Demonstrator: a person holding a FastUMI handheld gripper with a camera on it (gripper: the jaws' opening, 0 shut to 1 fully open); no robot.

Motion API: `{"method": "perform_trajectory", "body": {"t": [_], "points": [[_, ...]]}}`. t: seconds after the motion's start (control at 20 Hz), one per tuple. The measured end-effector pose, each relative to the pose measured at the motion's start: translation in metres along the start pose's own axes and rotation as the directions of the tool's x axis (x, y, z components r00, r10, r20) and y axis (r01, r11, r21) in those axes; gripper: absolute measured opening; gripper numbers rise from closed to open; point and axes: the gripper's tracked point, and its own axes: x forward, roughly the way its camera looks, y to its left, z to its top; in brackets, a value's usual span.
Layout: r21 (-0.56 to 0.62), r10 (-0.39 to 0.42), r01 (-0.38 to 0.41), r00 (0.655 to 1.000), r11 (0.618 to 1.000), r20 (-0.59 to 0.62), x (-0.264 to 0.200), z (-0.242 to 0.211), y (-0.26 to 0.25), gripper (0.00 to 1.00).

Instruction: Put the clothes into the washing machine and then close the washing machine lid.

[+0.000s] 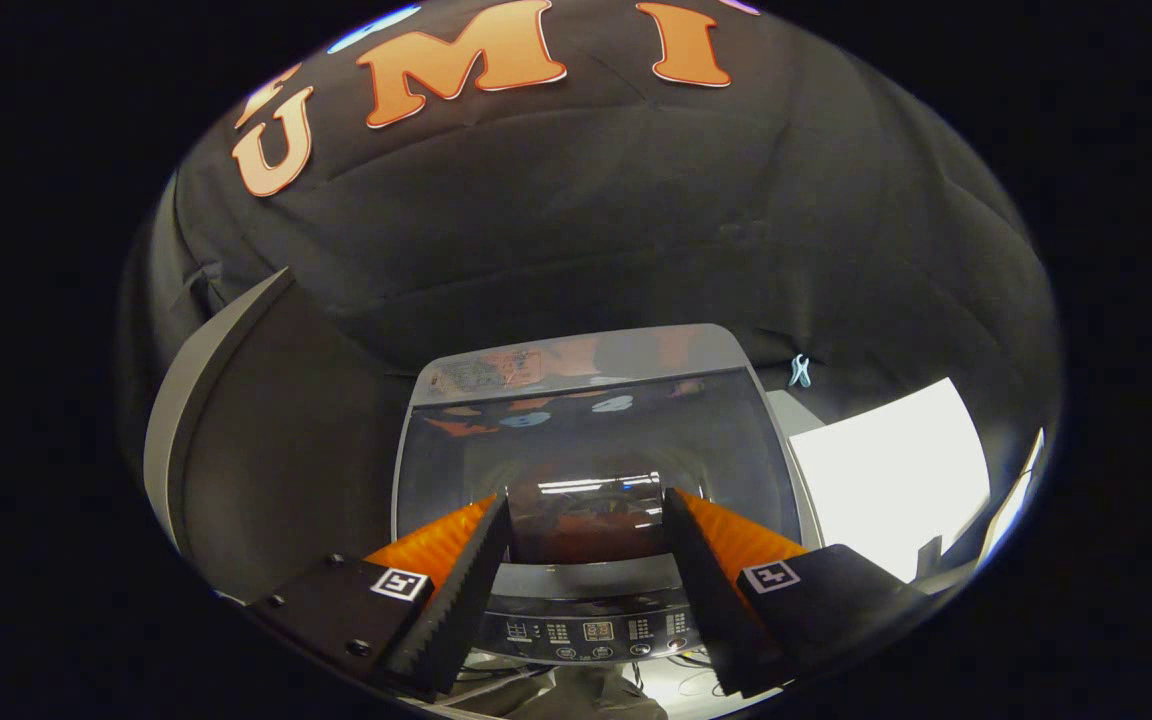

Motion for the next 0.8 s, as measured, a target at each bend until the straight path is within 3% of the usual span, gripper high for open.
{"method": "perform_trajectory", "body": {"t": [0.25, 0.8], "points": [[-0.032, 0.017, -0.016, 0.999, 0.999, 0.037, -0.011, 0.022, -0.005, 0.98], [-0.057, 0.047, -0.036, 0.976, 0.998, 0.212, -0.064, 0.116, -0.020, 0.99]]}}
